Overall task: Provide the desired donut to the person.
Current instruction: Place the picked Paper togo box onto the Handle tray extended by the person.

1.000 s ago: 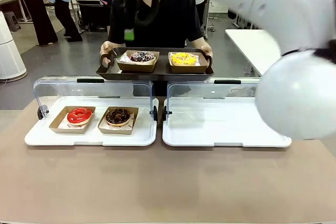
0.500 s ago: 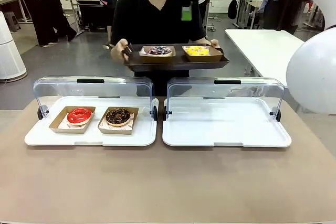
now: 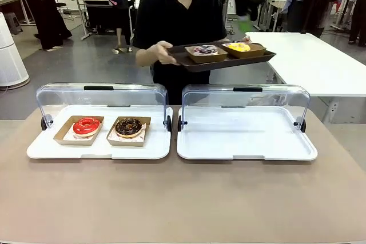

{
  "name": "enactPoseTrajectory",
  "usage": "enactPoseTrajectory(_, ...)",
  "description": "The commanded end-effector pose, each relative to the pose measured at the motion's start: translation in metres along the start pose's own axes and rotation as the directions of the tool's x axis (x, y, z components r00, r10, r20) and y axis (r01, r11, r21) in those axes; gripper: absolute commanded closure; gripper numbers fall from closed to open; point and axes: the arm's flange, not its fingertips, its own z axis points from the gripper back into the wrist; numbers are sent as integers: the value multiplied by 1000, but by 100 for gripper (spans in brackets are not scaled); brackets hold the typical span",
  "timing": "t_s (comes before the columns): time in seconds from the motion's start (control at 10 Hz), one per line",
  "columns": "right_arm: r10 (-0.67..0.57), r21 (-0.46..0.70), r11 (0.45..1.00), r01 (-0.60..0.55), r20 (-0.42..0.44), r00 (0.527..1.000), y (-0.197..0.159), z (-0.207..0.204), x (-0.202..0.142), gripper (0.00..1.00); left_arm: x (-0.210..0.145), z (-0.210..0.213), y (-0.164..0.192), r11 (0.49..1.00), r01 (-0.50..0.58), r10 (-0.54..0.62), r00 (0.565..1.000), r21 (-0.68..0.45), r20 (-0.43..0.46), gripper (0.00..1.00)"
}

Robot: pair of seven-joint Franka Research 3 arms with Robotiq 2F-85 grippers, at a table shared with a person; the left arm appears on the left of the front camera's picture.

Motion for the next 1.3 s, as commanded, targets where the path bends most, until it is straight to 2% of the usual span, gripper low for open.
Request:
enactPoseTrajectory(0.0, -84, -54, 995, 84, 13, 996, 67, -110, -66, 0, 1, 0, -1, 1000, 0, 0, 1000, -6, 7, 0)
enactPoseTrajectory(0.1, -158, -111, 979, 169, 108, 982, 58, -107, -80, 0, 1, 0, -1, 1000, 0, 0, 1000, -6, 7, 0)
enactPoseTrajectory(0.3, -131, -106, 980, 169, 298, 946, 44, -101, -97, 0, 1, 0, -1, 1000, 0, 0, 1000, -6, 7, 0)
enactPoseTrajectory(0.4, -140, -98, 978, 183, 339, 930, 38, -104, -102, 0, 1, 0, -1, 1000, 0, 0, 1000, -6, 7, 0)
enactPoseTrajectory(0.7, -178, -69, 973, 221, 386, 905, 24, -115, -107, 0, 1, 0, -1, 1000, 0, 0, 1000, -6, 7, 0)
enactPoseTrajectory(0.8, -172, -85, 971, 222, 390, 904, 21, -113, -104, 0, 1, 0, -1, 1000, 0, 0, 1000, -6, 7, 0)
enactPoseTrajectory(0.9, -191, -148, 953, 266, 388, 902, 18, -107, -88, 0, 1, 0, -1, 1000, 0, 0, 1000, -6, 7, 0)
enactPoseTrajectory(1.0, -198, -83, 967, 243, 363, 911, 22, -111, -109, 0, 1, 0, -1, 1000, 0, 0, 1000, -6, 7, 0)
enactPoseTrajectory(1.2, -198, -83, 967, 243, 363, 911, 22, -111, -109, 0, 1, 0, -1, 1000, 0, 0, 1000, -6, 7, 0)
